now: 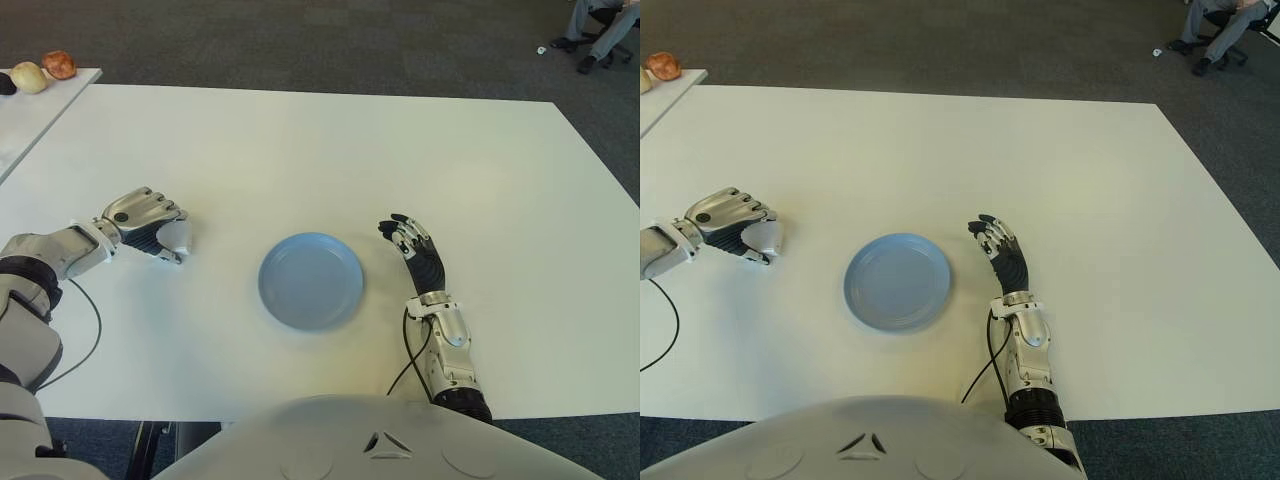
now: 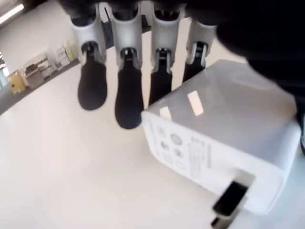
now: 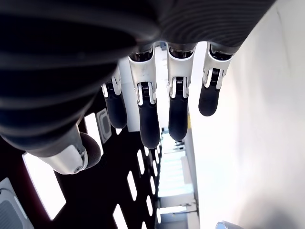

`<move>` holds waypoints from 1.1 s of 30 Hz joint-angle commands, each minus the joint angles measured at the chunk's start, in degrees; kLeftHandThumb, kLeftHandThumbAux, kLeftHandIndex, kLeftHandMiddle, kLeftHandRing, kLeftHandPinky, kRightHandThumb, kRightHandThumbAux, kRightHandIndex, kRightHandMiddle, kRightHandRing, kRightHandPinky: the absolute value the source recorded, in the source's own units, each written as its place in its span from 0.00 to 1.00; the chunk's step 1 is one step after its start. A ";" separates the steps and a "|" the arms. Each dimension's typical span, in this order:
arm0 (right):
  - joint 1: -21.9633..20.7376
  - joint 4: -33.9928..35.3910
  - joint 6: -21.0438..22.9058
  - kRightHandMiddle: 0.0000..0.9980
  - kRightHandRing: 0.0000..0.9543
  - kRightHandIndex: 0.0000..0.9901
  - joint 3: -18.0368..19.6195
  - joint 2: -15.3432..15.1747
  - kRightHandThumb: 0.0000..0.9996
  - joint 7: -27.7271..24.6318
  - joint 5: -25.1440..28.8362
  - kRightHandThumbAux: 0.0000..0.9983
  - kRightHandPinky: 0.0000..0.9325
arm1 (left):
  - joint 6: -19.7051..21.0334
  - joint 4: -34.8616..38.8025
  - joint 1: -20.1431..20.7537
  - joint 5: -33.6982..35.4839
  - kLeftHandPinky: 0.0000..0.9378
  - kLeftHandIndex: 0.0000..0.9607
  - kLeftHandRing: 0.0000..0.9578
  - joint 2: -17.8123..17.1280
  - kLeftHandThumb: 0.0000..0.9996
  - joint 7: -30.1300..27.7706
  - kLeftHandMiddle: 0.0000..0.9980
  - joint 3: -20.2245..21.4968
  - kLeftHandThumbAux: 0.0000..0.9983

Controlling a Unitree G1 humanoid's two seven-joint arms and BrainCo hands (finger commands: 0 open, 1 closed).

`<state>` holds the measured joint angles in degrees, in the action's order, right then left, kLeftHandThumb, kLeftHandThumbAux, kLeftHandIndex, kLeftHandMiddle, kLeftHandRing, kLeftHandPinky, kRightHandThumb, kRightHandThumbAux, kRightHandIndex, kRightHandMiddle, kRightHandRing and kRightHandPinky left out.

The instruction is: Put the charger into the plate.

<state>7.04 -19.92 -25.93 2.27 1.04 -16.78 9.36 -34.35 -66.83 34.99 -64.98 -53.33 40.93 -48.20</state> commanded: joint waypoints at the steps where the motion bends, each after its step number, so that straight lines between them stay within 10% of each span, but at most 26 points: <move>1: 2.43 -1.97 2.46 0.34 0.29 0.23 -0.42 0.37 0.00 0.43 -0.09 0.56 0.23 | 3.38 -2.12 -1.27 -2.70 0.68 0.46 0.77 1.67 0.72 -0.57 0.74 -2.30 0.70; 19: 1.51 -3.26 2.56 0.34 0.29 0.22 -0.48 0.75 0.00 1.04 -0.16 0.54 0.24 | 4.23 -0.45 -1.66 -1.19 0.68 0.46 0.77 0.51 0.72 2.87 0.74 -1.06 0.70; 33: -0.70 -6.81 2.03 0.34 0.29 0.22 -0.27 1.19 0.00 1.19 -0.22 0.54 0.24 | -4.41 21.16 -2.60 11.05 0.82 0.46 0.82 -6.40 0.73 -6.36 0.80 12.93 0.70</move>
<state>4.83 -22.18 -25.99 2.20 1.60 -15.88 9.26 -36.54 -50.08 31.91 -57.63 -58.48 37.96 -38.78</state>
